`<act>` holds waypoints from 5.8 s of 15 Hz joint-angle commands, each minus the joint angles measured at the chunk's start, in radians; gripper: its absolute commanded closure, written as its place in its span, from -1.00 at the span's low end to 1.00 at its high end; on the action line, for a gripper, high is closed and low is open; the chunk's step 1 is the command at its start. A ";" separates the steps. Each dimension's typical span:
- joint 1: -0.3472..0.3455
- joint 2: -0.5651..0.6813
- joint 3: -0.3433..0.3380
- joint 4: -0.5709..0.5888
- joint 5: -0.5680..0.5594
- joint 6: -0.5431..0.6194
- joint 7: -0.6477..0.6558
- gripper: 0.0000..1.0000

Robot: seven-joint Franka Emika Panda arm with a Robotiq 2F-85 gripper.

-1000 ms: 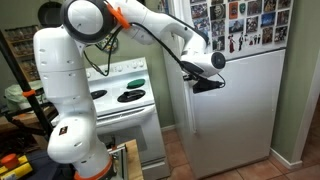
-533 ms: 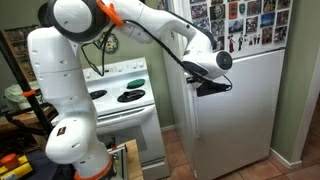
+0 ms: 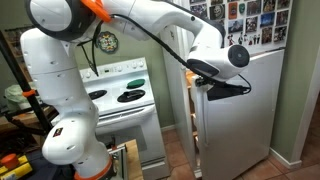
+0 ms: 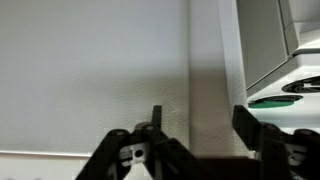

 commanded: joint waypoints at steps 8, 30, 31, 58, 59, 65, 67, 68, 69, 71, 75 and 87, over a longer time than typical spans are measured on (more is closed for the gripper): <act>-0.052 -0.016 -0.047 0.019 -0.071 0.056 -0.050 -1.00; 0.066 -0.319 0.122 0.008 -0.638 0.237 0.784 -1.00; 0.078 -0.311 0.129 0.002 -0.678 0.268 0.821 -1.00; 0.099 -0.155 0.078 -0.042 -1.202 0.586 1.300 -1.00; 0.092 -0.157 0.069 -0.041 -1.212 0.591 1.302 -1.00; 0.051 -0.170 0.025 -0.040 -1.251 0.658 1.341 -1.00; 0.048 -0.181 0.019 -0.040 -1.229 0.668 1.377 -1.00; 0.047 -0.191 0.021 -0.039 -1.233 0.657 1.418 -1.00; 0.043 -0.201 0.026 -0.038 -1.248 0.641 1.476 -1.00; 0.049 -0.227 0.034 -0.039 -1.248 0.609 1.565 -1.00; 0.093 -0.289 0.050 -0.043 -1.193 0.502 1.661 -1.00; 0.152 -0.273 0.065 -0.019 -1.150 0.427 1.691 -1.00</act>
